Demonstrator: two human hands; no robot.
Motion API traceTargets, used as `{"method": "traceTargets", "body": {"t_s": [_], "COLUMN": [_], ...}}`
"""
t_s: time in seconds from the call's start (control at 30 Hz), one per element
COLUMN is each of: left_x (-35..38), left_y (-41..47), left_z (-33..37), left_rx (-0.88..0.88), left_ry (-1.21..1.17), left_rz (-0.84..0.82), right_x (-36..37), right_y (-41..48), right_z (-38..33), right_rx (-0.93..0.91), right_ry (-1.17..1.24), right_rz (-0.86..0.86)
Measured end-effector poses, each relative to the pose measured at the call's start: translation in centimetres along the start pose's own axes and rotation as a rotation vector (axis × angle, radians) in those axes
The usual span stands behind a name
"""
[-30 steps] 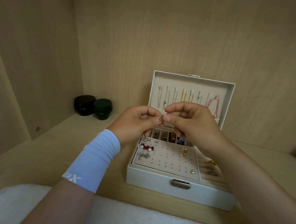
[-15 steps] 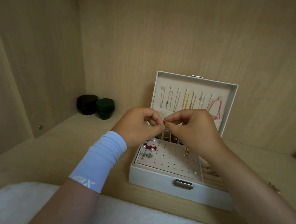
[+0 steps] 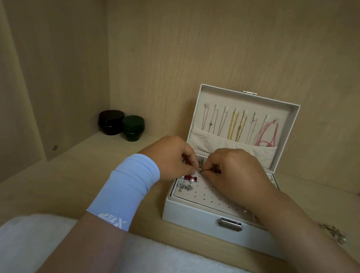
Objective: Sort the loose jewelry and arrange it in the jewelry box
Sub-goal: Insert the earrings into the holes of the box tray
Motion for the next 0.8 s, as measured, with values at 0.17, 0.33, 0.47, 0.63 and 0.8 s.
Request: {"method": "traceTargets", "body": {"t_s": [0.17,0.33,0.47,0.63,0.8], "left_x": [0.0,-0.1,0.1,0.6,0.7], "left_y": [0.1,0.0,0.0,0.1,0.0], "left_z": [-0.2,-0.2,-0.1,0.4,0.9], "left_rx": [-0.002,-0.005,0.001,0.011,0.014], "left_ry": [0.007,0.008,-0.003,-0.003,0.017], "left_rz": [0.000,0.005,0.002,-0.033,-0.043], "right_x": [0.4,0.6,0.4,0.6,-2.3], "right_y": [0.0,-0.2,-0.2,-0.1,0.1], "right_z": [-0.3,-1.0,-0.3,0.8,2.0], "right_rx": [-0.017,-0.058,-0.021,0.029,0.066], "right_ry": [-0.005,-0.032,0.084,0.148,0.287], "right_rz": [-0.007,-0.102,-0.168,-0.180,-0.090]}}
Point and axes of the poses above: each hand's wrist, its own y-axis towards the middle knuckle, its own x-axis out of the palm, z = x × y, the point moved 8 cm from there along y, towards the middle knuckle, and after that the axes turned 14 degrees about y, right-handed, at the moved point
